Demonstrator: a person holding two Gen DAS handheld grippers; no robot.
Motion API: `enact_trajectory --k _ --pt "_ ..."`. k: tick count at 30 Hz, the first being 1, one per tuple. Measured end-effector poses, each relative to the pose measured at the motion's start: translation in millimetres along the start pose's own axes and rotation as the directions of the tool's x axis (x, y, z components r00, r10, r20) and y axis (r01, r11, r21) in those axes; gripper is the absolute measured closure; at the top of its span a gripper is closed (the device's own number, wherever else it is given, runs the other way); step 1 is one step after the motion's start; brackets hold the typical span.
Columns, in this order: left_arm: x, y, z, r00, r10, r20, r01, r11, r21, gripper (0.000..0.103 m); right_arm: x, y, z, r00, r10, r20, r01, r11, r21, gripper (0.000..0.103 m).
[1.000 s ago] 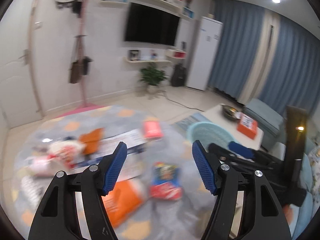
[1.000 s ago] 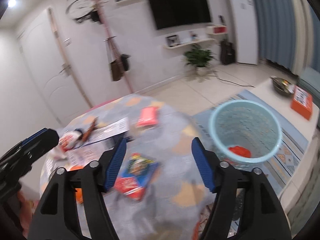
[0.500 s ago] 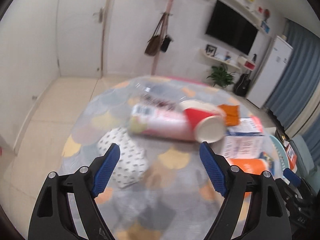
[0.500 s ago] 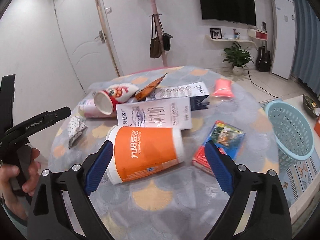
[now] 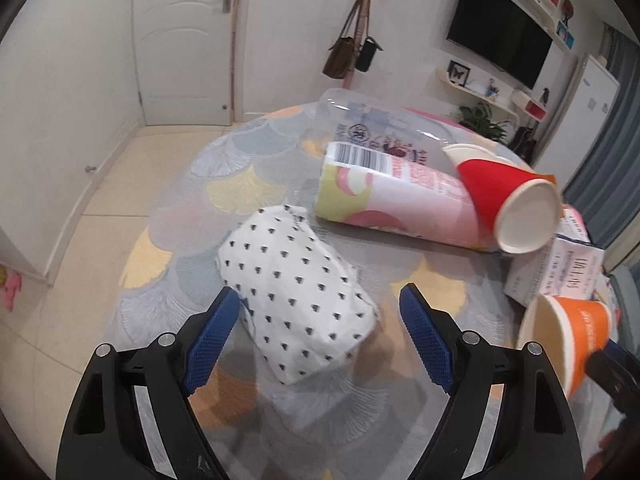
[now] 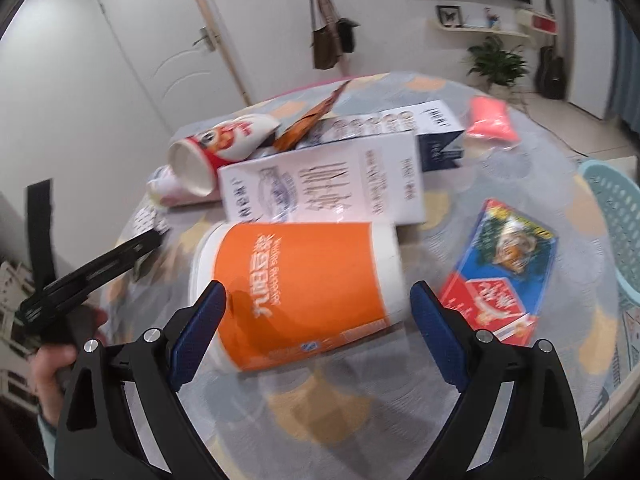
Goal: Collect trash
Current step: 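Grasp the white polka-dot bag with the left tool while the right tool reaches the orange cup, then lift the polka-dot bag with the left tool while the right tool lifts the orange soymilk cup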
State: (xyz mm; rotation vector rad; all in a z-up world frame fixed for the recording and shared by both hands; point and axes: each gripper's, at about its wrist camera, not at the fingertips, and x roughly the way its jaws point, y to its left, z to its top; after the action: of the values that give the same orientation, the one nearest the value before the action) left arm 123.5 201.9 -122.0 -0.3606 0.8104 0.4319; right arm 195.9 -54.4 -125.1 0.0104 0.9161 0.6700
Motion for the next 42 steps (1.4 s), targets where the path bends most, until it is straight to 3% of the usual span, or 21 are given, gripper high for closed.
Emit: enact_trajectory --k 12,17,22,31,35,37,40,42 --pt "-6.7 15.9 -7.6 1.000 0.004 0.014 -0.003 1.000 -0.016 0.051 -16.7 59.9 -46.5 0.985 0.150 -0.081 -0.163 0.965 -0.207 0.014" --pt "-12.7 29.2 -9.1 0.999 -0.014 0.033 0.015 0.999 -0.043 0.069 -25.2 63.8 -51.6 0.999 0.038 -0.025 -0.044 0.946 -0.320 0.014" --pt "-14.0 34.2 -10.4 0.998 -0.037 0.041 0.039 0.998 -0.051 0.071 -8.8 64.7 -29.8 1.000 0.019 -0.015 -0.023 0.919 -0.393 0.014" --pt "-25.8 37.9 -12.3 0.997 -0.039 0.060 0.042 0.998 -0.052 0.073 36.1 74.9 1.2 0.997 -0.009 -0.079 -0.034 0.850 -0.526 0.014" --pt "-30.2 36.1 -12.1 0.997 -0.041 0.070 0.044 0.998 -0.042 0.073 12.4 84.5 -9.1 0.982 0.123 -0.140 -0.180 0.820 -0.544 0.014" --pt "-29.9 37.0 -11.0 0.997 -0.044 0.070 0.048 0.998 -0.045 0.073 -1.4 87.3 -16.5 0.977 0.157 -0.147 -0.213 0.795 -0.568 0.014" --pt "-31.0 38.5 -12.5 0.996 -0.050 0.071 0.053 0.998 -0.046 0.073 -12.1 85.1 -20.7 0.993 0.091 -0.077 -0.119 0.778 -0.617 0.014" --pt "-32.3 38.6 -14.1 0.996 -0.049 0.073 0.052 0.998 -0.047 0.073 -9.9 78.7 -12.6 0.996 0.066 -0.056 -0.087 0.803 -0.590 0.014"
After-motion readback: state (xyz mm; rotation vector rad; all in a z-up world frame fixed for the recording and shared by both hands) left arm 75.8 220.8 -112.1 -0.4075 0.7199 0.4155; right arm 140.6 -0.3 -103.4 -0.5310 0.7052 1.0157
